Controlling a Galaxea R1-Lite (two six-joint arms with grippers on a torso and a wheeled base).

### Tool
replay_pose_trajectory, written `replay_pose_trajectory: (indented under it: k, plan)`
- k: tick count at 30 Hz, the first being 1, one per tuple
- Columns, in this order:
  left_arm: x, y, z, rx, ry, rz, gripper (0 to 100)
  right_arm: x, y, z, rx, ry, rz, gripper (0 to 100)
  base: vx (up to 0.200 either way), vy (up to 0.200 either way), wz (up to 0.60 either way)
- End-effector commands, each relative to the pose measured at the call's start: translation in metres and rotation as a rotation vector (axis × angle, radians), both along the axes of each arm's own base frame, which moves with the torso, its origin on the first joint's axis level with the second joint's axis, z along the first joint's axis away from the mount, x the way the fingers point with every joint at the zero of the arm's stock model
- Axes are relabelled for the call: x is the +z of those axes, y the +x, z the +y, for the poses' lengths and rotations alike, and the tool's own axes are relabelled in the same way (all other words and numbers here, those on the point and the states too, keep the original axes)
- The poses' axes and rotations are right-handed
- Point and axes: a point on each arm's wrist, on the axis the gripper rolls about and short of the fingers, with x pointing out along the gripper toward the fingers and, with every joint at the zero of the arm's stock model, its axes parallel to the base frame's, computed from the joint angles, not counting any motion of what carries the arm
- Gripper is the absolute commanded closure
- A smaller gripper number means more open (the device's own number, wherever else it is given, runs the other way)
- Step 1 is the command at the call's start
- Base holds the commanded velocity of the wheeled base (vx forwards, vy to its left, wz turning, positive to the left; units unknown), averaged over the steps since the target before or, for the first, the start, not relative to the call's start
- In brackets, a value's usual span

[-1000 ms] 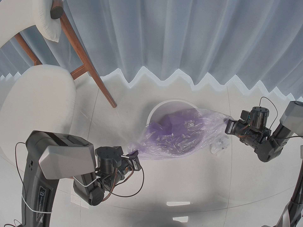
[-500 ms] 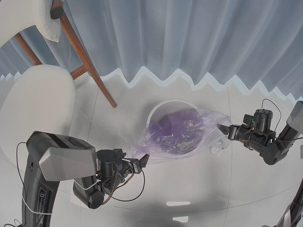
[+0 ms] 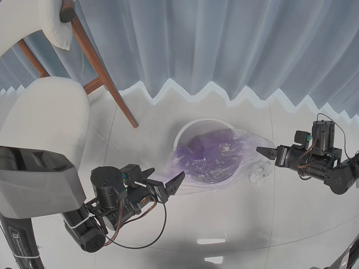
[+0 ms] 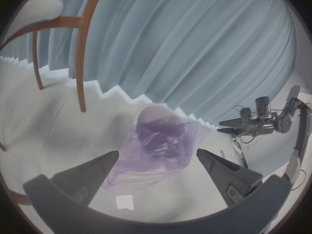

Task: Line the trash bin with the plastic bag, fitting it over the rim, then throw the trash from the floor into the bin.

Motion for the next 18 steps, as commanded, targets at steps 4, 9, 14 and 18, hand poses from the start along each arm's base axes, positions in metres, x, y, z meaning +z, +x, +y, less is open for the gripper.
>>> replay_pose_trajectory:
  k: [4, 9, 14, 18]
  plan:
    - [0.043, -0.024, 0.002, -0.055, -0.065, -0.1, 0, -0.024, 0.005, 0.037, 0.06, 0.069, 0.119, 0, 0.0, 0.0, 0.0]
    - [0.044, -0.026, 0.0, -0.067, -0.068, -0.096, 0, -0.04, 0.003, 0.057, 0.092, 0.086, 0.188, 0, 0.0, 0.0, 0.0]
    - [0.025, -0.027, -0.005, -0.081, -0.03, -0.038, 0, -0.051, 0.012, 0.05, 0.034, 0.062, 0.179, 0, 0.0, 0.0, 0.0]
    - [0.016, -0.026, -0.006, -0.08, -0.012, -0.017, 0, -0.051, 0.016, 0.047, 0.015, 0.061, 0.147, 0, 0.0, 0.0, 0.0]
